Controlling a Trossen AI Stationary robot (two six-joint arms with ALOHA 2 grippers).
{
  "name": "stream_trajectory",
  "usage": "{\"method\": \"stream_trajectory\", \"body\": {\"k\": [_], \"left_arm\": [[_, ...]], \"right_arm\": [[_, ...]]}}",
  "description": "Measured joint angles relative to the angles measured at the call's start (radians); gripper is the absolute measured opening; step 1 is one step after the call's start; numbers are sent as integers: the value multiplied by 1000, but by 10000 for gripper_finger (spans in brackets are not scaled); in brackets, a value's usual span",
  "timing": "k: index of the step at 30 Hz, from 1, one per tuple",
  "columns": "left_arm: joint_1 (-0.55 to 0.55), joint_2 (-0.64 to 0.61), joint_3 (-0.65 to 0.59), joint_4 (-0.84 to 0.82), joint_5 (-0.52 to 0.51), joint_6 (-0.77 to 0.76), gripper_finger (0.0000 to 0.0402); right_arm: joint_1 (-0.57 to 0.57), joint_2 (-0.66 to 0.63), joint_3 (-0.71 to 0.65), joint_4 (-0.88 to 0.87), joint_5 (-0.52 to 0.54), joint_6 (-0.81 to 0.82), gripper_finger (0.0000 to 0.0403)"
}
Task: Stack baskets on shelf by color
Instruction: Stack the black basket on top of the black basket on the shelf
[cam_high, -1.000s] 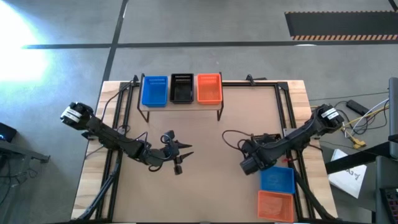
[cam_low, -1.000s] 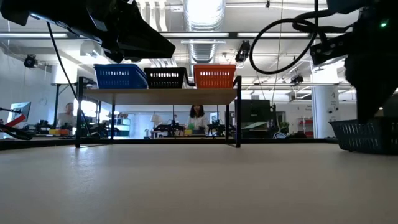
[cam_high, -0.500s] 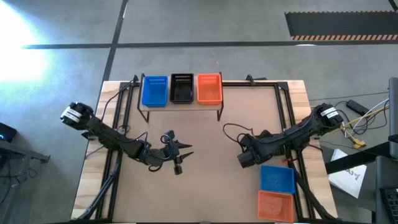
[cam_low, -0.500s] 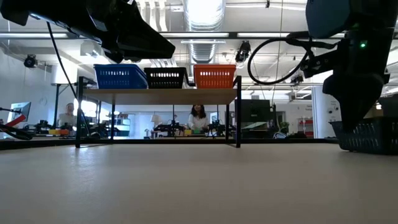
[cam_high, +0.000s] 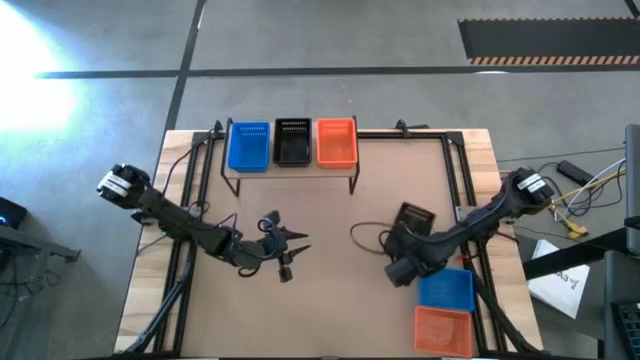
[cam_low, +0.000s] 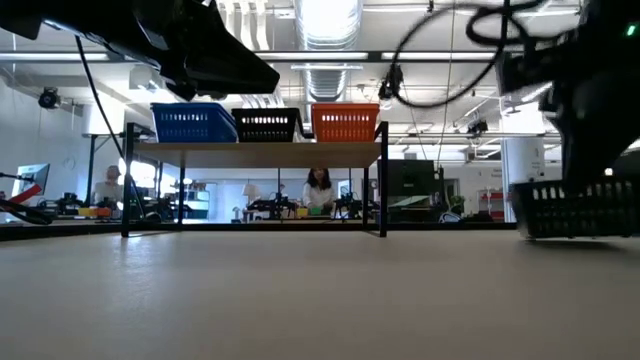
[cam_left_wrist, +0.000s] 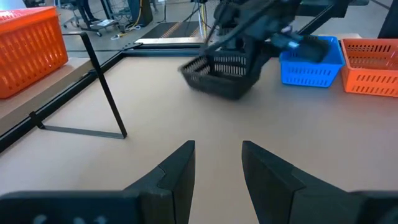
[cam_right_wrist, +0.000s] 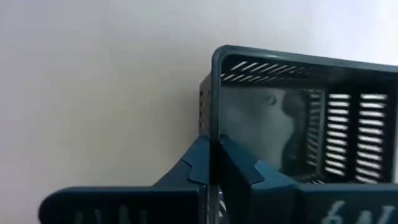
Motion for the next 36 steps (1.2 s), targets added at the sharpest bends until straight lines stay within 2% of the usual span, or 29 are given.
{"method": "stream_trajectory", "body": {"k": [5, 10, 15, 18, 24, 26, 31, 36], "left_arm": [[-61, -4, 0, -59, -121, -10, 116], [-106, -5, -24, -229, -228, -204, 116], [-110, -5, -101, -259, -236, -412, 116], [-110, -5, -130, -235, -239, -466, 116], [-110, -5, -148, -160, -261, -444, 116], [-110, -5, -145, -156, -262, -428, 116], [-110, -5, -139, -151, -269, -415, 116], [-110, -5, -144, -152, -269, -417, 116]], "right_arm": [[34, -3, 141, 45, 75, -278, 13], [21, -3, 345, 158, 179, -648, 13], [-64, 6, 567, 335, 175, -1045, 13], [-165, 24, 672, 402, 107, -1207, 13], [-446, 110, 819, 446, -113, -1283, 13], [-527, 164, 865, 451, -157, -1287, 13], [-657, 315, 1023, 408, -182, -1265, 13], [-710, 445, 1186, 274, -187, -1213, 13]]}}
